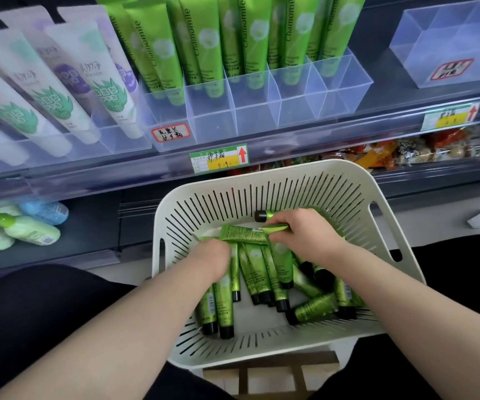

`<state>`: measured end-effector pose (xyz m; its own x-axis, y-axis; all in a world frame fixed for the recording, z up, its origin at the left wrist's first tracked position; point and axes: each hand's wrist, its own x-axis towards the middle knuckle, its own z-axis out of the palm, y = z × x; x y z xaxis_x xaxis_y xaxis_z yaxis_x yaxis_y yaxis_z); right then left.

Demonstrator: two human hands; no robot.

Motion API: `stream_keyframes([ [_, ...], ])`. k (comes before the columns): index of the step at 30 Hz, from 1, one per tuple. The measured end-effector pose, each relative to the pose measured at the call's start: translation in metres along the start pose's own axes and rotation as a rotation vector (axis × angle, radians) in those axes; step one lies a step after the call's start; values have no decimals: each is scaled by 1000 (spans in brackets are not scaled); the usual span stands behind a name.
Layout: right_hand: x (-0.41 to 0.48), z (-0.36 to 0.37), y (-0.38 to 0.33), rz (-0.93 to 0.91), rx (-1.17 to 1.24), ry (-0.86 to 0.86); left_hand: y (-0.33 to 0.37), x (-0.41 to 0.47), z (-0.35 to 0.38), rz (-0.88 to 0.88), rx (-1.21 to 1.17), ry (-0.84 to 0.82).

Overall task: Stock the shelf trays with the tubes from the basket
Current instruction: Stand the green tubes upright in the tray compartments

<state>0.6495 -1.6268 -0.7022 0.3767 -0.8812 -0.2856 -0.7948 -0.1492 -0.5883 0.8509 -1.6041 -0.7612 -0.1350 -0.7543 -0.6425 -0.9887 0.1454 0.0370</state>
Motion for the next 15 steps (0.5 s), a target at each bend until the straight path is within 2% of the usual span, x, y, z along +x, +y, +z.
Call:
stream_keyframes([
  [7, -3, -4, -3, 13, -9, 15, 3, -4, -12, -28, -28, -46],
  [12, -6, -14, -14, 25, 15, 131, 9, -21, -27, 93, -123, -97],
  [15, -12, -28, -24, 17, 2, 210, 12, -33, -47, 139, -195, 35],
])
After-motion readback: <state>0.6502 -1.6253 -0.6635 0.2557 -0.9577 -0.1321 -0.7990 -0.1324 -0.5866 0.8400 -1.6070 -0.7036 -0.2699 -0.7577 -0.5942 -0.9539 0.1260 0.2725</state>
